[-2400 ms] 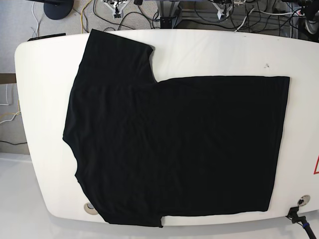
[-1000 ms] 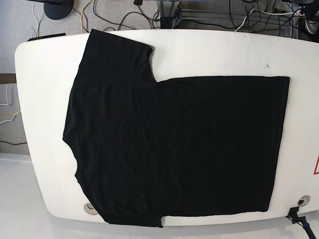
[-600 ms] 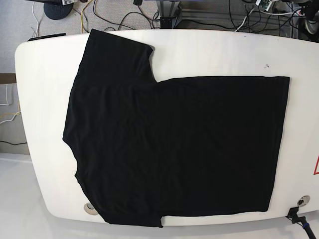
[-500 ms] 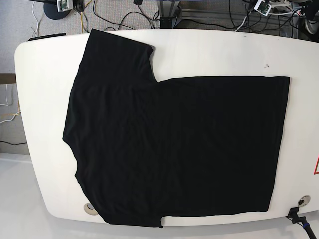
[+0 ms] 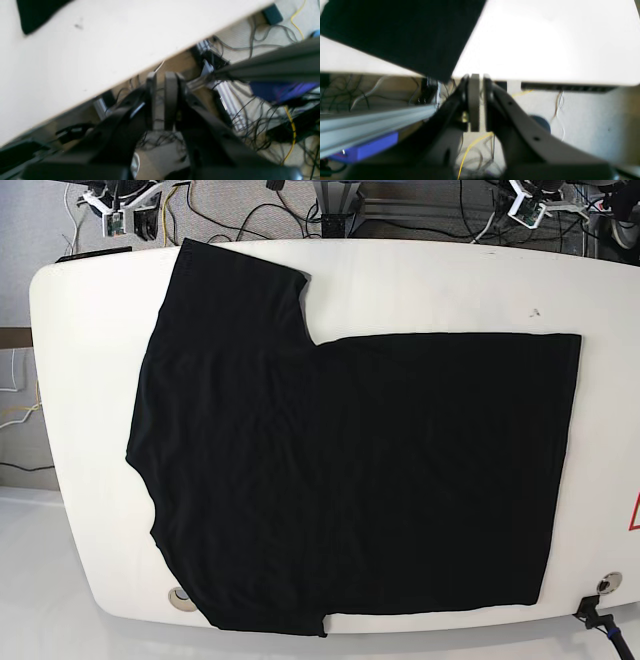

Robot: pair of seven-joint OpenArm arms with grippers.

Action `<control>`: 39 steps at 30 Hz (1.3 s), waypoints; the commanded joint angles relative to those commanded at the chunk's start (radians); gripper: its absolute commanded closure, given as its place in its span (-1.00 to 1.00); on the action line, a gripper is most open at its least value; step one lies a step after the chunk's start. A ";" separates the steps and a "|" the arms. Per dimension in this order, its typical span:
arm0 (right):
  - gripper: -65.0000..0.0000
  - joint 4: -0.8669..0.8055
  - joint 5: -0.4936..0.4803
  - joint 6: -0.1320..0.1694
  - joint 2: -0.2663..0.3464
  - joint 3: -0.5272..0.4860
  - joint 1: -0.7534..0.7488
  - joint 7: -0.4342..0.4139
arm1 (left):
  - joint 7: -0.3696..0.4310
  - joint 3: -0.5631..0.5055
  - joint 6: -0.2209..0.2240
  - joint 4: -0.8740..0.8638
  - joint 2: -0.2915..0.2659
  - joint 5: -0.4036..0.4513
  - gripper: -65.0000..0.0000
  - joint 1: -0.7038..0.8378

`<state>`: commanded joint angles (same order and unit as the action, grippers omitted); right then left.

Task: Fold the T-shirt properly
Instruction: 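Lower both grippers toward the shirt's shoulder and hem corners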

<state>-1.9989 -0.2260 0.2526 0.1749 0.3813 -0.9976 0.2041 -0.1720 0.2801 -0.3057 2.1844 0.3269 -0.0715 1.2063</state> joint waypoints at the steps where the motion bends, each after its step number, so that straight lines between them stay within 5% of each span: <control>1: 0.66 0.003 -0.002 -0.002 -0.008 0.001 0.022 0.030 | 0.000 0.000 0.004 0.001 -0.002 0.000 0.76 -0.009; 7: 0.69 0.030 0.017 -0.008 -0.069 0.001 0.152 0.191 | 0.006 0.005 0.003 0.007 -0.015 0.003 0.71 -0.069; 17: 0.63 0.199 0.027 -0.014 -0.124 -0.003 0.310 0.300 | -0.027 0.010 0.005 0.009 -0.050 0.004 0.25 -0.189; 20: 0.64 0.224 0.028 -0.007 -0.130 -0.003 0.334 0.310 | -0.020 0.014 0.009 0.009 -0.049 0.010 0.20 -0.215; 24: 0.72 0.157 -0.042 0.040 -0.148 -0.009 0.320 0.284 | -0.024 0.016 0.010 0.012 -0.047 -0.006 0.28 -0.218; 31: 0.86 0.162 -0.095 0.051 -0.185 -0.022 0.327 0.337 | -0.016 0.053 0.015 -0.121 0.027 -0.127 0.30 -0.366; 39: 0.88 0.161 -0.091 0.082 -0.184 -0.026 0.333 0.344 | 0.015 0.090 0.021 -0.328 0.163 -0.108 0.24 -0.575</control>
<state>-1.8377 -0.3169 0.3346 -0.0087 0.3552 -0.6641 0.5484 -0.1565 0.3701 -0.2843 1.8565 0.4894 -0.1795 0.6309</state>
